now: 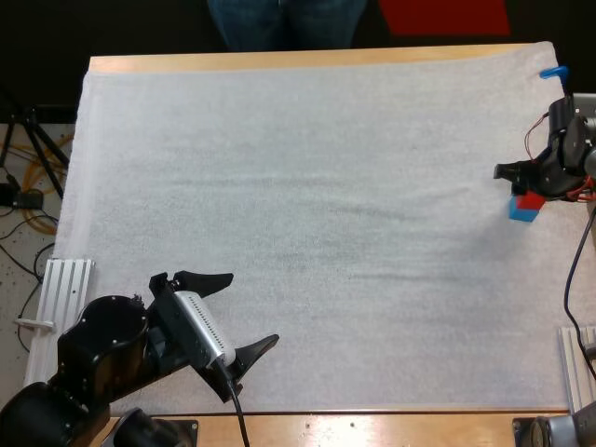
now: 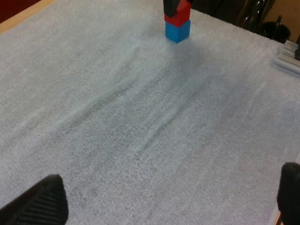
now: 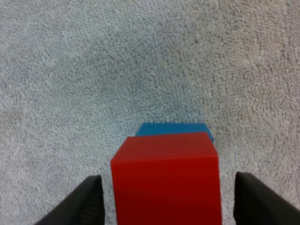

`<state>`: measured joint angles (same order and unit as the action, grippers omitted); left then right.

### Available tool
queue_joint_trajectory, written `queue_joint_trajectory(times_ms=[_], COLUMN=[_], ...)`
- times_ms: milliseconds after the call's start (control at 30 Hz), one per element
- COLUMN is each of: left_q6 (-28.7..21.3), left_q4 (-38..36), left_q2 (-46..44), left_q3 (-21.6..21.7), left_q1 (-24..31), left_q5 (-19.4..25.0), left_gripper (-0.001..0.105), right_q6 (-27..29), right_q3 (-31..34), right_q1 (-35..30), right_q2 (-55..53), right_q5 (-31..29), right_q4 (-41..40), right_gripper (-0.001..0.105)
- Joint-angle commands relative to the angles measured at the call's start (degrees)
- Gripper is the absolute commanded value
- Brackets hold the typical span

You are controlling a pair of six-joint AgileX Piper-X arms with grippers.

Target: Stack red cube on blue cube

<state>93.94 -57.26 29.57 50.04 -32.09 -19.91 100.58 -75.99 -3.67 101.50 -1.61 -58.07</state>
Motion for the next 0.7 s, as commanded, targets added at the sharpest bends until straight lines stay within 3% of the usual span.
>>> queue_joint_trajectory(times_ms=[0, 200, 433, 567, 667], left_q6=[0.0, 0.0, 0.0, 0.0, 0.9], left_q4=[0.6, 0.6, 2.0, 2.4, 2.8], left_q2=[0.0, 0.0, 0.0, 0.0, 0.0], left_q3=[0.4, 0.4, 0.4, 0.4, 0.4], left_q1=[-0.3, -0.2, -0.2, -0.2, -0.2], left_q5=[-0.4, -0.4, -0.4, -0.3, 2.3], left_gripper=[0.087, 0.087, 0.087, 0.087, 0.087], right_q6=[-0.2, -0.2, -0.2, -0.6, -0.6], right_q3=[-0.5, -0.5, -0.5, -0.4, -0.4], right_q1=[-0.2, -0.1, -0.1, 0.9, 3.1], right_q2=[-0.7, -6.8, -18.9, -27.0, -30.8], right_q5=[0.5, 0.5, 0.6, 1.9, 1.9], right_q4=[0.1, -1.8, -11.7, -12.6, -12.3], right_gripper=[0.059, 0.061, 0.061, 0.061, 0.061])
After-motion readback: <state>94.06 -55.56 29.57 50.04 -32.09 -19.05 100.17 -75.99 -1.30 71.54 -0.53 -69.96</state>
